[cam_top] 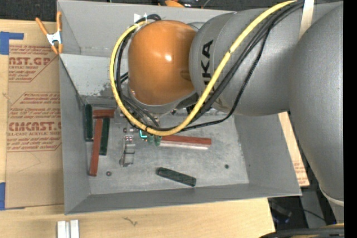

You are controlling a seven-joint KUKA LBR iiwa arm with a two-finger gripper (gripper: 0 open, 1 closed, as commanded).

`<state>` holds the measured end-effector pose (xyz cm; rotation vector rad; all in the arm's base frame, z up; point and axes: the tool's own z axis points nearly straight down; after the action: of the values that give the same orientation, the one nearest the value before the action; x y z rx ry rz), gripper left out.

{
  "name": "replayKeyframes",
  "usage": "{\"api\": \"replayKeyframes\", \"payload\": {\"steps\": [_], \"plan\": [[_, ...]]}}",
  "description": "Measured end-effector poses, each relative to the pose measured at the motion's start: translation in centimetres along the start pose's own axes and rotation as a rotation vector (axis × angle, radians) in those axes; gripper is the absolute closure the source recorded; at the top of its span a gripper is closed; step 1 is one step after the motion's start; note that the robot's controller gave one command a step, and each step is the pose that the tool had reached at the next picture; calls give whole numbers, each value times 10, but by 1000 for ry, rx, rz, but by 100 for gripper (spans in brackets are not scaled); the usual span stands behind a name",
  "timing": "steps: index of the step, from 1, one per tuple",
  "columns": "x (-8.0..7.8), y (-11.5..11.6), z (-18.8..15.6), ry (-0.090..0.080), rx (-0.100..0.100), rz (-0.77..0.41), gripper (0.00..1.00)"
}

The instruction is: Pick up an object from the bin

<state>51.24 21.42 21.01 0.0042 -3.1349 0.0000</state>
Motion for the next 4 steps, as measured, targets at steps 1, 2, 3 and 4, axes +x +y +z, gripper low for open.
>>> {"api": "replayKeyframes", "payload": {"steps": [1,2,3,4], "plan": [[-25,33,141,-8,0,-539,0],[-34,28,109,-10,1,-821,0],[-49,25,110,-10,2,-1005,0],[-63,29,140,-8,5,-1288,0]]}}
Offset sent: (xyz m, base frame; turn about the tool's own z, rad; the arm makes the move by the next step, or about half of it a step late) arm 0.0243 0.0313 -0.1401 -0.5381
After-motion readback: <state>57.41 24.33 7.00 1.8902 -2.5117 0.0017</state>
